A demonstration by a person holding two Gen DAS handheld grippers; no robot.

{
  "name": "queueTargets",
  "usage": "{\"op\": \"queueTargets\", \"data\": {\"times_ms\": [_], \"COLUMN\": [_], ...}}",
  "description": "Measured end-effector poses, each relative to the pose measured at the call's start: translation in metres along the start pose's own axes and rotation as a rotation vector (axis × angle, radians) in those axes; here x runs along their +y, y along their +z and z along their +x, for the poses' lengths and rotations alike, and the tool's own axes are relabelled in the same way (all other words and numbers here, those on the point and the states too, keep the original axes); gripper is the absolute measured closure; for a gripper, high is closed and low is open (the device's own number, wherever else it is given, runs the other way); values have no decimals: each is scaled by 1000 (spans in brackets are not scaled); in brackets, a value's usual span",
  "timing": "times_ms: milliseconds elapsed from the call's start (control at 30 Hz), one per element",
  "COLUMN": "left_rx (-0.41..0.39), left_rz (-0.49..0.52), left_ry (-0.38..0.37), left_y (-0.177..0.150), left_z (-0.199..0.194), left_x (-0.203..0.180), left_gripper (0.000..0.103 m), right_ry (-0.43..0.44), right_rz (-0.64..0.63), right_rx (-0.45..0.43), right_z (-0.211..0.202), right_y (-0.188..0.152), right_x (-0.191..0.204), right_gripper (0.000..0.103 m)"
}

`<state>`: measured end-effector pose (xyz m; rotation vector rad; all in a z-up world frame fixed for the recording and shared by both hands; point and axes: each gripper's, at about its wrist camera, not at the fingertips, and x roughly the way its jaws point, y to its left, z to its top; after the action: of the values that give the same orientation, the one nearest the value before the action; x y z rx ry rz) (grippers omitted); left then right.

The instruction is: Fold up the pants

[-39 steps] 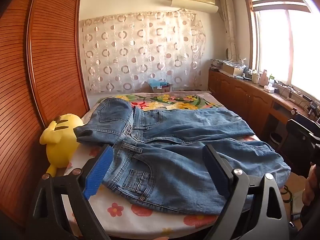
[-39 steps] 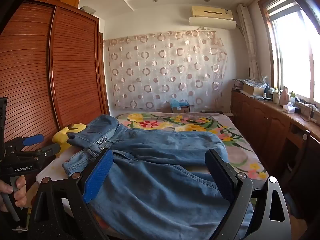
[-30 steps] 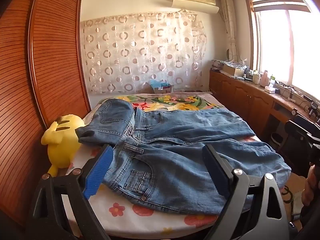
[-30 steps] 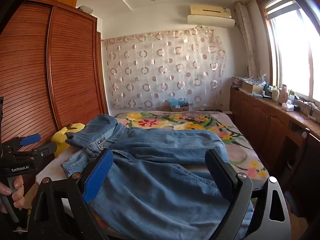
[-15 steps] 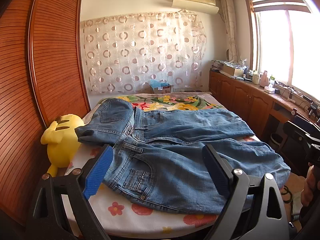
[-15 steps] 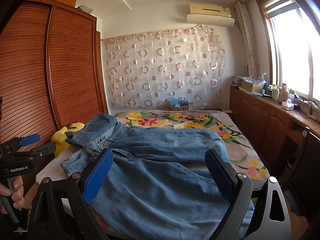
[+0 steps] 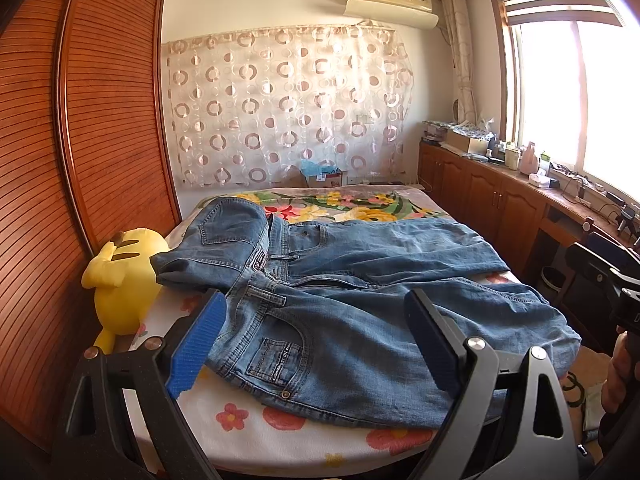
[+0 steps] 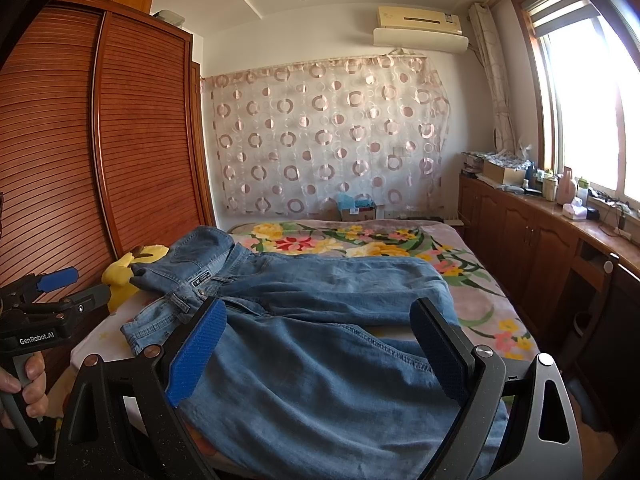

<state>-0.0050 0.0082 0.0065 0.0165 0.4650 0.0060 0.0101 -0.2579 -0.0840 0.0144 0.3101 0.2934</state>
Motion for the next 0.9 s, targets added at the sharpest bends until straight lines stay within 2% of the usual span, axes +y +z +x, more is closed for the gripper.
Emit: {"op": "queueTargets", "data": {"times_ms": [900], "left_rx": [-2], "left_rz": [-3], "left_ry": [-1], "left_y": [0], "left_z": [-2], "left_x": [1], "left_gripper": [12], "right_ry": [-1], "right_rz": [3], "right_rx": [5], "right_z": [2], "right_y": [-1], "right_x": [0], "right_gripper": [9]}}
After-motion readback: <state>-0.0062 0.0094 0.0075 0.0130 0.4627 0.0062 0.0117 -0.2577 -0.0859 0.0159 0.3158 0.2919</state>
